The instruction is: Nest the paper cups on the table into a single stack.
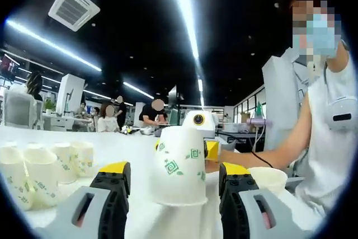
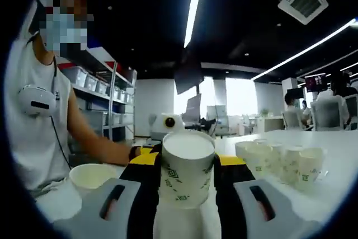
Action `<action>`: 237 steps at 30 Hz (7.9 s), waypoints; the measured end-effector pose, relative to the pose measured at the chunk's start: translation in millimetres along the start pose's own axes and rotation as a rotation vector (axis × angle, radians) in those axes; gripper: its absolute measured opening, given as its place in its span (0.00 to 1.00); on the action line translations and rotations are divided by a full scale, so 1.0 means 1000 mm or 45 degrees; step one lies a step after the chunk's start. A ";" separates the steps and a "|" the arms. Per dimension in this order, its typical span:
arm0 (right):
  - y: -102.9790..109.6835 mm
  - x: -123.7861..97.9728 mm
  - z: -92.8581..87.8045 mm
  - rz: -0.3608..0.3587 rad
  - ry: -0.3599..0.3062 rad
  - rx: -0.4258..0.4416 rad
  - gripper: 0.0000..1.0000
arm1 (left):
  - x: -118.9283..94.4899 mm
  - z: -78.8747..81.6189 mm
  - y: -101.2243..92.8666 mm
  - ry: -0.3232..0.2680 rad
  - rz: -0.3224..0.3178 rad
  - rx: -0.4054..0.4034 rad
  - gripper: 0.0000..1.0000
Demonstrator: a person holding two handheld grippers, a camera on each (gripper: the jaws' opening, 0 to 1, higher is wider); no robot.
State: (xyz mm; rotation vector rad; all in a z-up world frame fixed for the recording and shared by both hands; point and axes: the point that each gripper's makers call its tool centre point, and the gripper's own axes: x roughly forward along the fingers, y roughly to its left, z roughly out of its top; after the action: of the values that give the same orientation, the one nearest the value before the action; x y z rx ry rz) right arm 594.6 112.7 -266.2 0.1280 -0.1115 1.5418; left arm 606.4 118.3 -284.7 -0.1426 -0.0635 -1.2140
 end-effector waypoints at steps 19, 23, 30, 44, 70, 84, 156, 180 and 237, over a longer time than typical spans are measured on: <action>-0.001 0.000 0.013 -0.002 -0.107 0.033 0.40 | 0.004 -0.011 -0.002 0.046 -0.005 -0.004 0.57; -0.002 -0.002 0.009 -0.004 -0.071 0.028 0.40 | 0.002 -0.011 0.000 0.047 0.005 0.003 0.57; -0.011 -0.013 -0.007 -0.039 0.042 0.016 0.42 | -0.002 -0.007 0.006 0.034 0.034 0.000 0.56; -0.011 -0.008 -0.066 -0.040 0.373 -0.048 0.42 | -0.005 -0.004 0.018 0.005 0.089 -0.017 0.55; -0.021 -0.006 -0.088 -0.064 0.508 -0.062 0.47 | 0.017 -0.001 0.006 -0.041 0.055 -0.008 0.56; -0.014 0.006 -0.085 -0.056 0.487 -0.082 0.47 | 0.030 -0.006 -0.015 -0.008 -0.023 0.070 0.56; -0.027 -0.017 -0.075 -0.099 0.414 -0.061 0.46 | 0.004 0.016 0.011 -0.135 0.079 -0.004 0.46; -0.022 -0.022 -0.078 -0.083 0.437 -0.034 0.53 | 0.003 0.014 0.011 -0.121 0.091 0.008 0.46; -0.030 -0.028 -0.047 -0.177 0.266 -0.028 0.47 | 0.001 0.010 0.016 -0.106 0.134 0.025 0.46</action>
State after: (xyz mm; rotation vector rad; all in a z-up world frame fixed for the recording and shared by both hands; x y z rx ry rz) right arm 623.9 91.9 -317.5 -0.0422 0.0452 1.4059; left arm 622.4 124.0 -275.7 -0.1773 -0.1385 -1.1016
